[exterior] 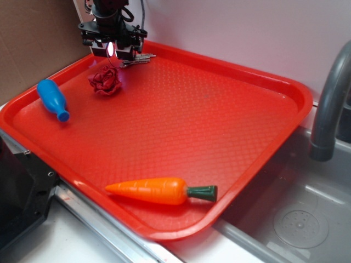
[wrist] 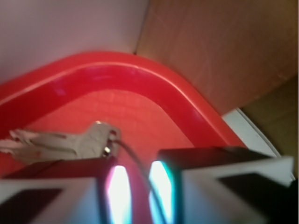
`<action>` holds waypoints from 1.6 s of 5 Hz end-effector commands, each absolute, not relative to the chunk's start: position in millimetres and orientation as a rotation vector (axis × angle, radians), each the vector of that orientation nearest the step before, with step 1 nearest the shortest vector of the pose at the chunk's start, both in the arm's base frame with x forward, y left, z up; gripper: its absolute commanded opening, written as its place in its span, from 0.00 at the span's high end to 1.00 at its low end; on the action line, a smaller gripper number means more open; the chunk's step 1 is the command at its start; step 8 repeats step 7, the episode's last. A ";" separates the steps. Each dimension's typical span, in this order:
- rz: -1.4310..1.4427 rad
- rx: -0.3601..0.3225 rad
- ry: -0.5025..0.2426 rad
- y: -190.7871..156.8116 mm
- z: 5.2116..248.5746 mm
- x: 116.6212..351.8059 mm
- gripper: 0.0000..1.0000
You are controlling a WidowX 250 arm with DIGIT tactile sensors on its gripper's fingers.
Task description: Grab the silver keys.
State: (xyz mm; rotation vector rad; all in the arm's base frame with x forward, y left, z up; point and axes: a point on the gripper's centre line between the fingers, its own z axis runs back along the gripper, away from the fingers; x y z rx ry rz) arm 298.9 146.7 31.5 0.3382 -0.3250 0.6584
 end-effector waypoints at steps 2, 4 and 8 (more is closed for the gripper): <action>0.577 0.149 -0.180 103.1 141.9 274.1 1.00; 0.398 0.010 -0.129 31.2 205.2 242.1 1.00; 0.165 -0.031 -0.141 -53.5 230.6 173.7 1.00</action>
